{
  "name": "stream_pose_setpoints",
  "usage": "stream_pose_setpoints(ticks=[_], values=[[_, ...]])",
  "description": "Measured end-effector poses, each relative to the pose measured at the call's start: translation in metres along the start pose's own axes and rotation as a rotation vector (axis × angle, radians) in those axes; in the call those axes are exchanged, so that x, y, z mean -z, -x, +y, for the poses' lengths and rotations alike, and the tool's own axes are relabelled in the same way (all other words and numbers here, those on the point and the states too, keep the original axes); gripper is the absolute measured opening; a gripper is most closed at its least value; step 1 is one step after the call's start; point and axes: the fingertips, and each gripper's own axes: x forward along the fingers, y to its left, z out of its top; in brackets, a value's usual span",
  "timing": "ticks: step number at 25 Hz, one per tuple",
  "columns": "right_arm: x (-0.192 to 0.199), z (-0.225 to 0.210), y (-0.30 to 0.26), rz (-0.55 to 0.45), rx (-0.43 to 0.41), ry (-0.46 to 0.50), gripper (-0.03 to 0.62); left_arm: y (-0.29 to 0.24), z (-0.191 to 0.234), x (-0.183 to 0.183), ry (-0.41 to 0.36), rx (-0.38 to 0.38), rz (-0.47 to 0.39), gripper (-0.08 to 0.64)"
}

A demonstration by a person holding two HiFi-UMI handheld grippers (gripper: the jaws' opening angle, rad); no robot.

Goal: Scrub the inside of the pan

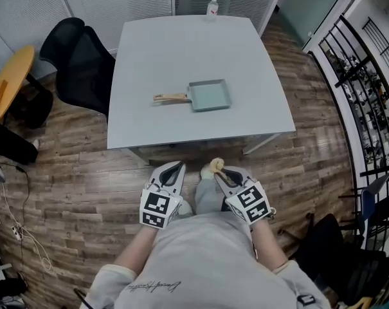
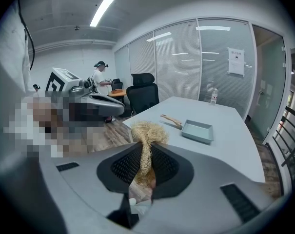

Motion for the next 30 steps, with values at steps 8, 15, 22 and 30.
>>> stream_pose_setpoints(ticks=[8, 15, 22, 30], values=[[-0.013, -0.03, -0.022, -0.006, -0.016, 0.004, 0.067, -0.028, 0.019, -0.008, 0.02, -0.009, -0.005, 0.012], [-0.019, -0.066, -0.042, 0.0, -0.036, -0.018, 0.067, -0.066, 0.034, -0.021, 0.01, -0.013, 0.015, 0.012], [-0.048, -0.114, -0.07, -0.012, -0.054, 0.007, 0.067, -0.111, 0.062, -0.045, 0.028, -0.019, 0.004, 0.012], [-0.073, -0.169, -0.093, -0.029, -0.09, 0.026, 0.067, -0.161, 0.081, -0.073, 0.012, -0.054, 0.003, 0.012]])
